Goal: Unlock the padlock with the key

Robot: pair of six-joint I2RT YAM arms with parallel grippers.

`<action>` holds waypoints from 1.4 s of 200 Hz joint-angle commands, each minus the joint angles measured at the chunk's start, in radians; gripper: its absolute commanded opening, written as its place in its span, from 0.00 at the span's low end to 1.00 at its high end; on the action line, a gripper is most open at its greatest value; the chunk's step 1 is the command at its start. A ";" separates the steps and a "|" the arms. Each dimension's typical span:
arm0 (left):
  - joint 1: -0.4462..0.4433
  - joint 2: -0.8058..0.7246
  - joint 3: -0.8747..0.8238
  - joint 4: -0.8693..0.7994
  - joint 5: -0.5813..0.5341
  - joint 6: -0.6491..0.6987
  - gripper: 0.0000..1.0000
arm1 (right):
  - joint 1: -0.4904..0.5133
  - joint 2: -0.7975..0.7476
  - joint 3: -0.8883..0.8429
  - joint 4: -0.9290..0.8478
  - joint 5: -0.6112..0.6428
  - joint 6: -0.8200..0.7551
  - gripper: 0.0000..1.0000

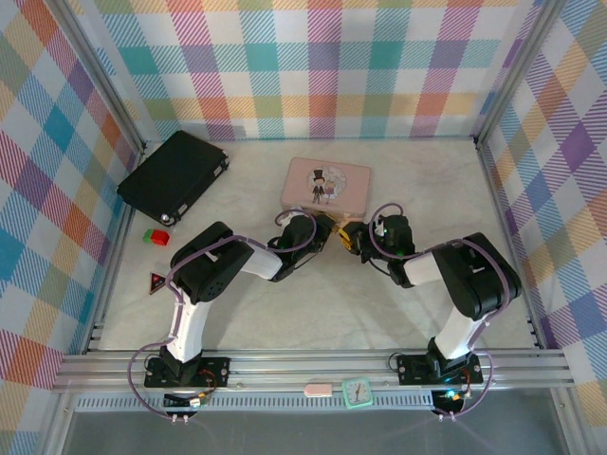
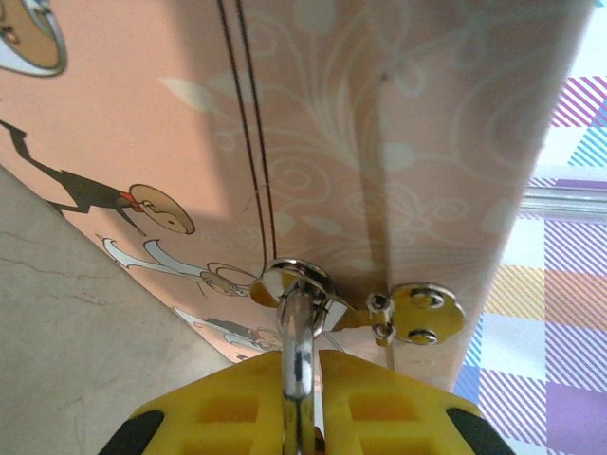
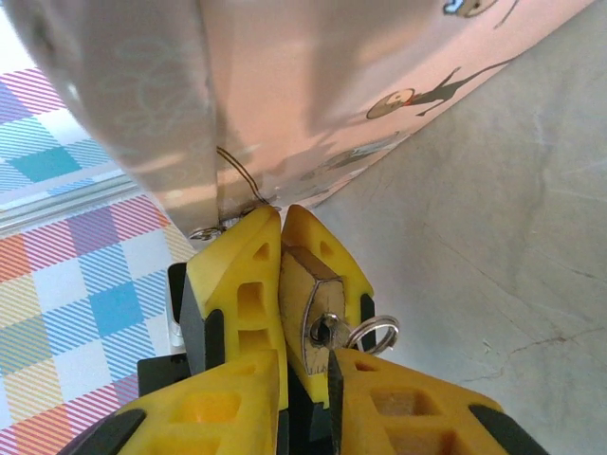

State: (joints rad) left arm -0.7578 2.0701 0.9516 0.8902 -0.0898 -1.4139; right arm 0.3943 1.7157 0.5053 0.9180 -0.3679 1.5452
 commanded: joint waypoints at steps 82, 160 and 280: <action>-0.018 -0.064 0.004 0.091 -0.004 -0.026 0.00 | 0.011 -0.061 -0.045 -0.065 0.021 0.001 0.28; -0.020 -0.076 -0.004 0.093 0.005 -0.032 0.00 | 0.014 0.005 -0.004 0.030 0.018 0.024 0.21; -0.029 -0.061 -0.018 0.136 0.061 -0.054 0.16 | 0.017 0.099 0.012 0.192 0.023 0.091 0.00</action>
State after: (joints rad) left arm -0.7574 2.0594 0.9352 0.9119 -0.1177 -1.4475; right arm 0.4007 1.7847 0.4950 1.0386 -0.3527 1.6127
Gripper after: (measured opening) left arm 0.127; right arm 0.048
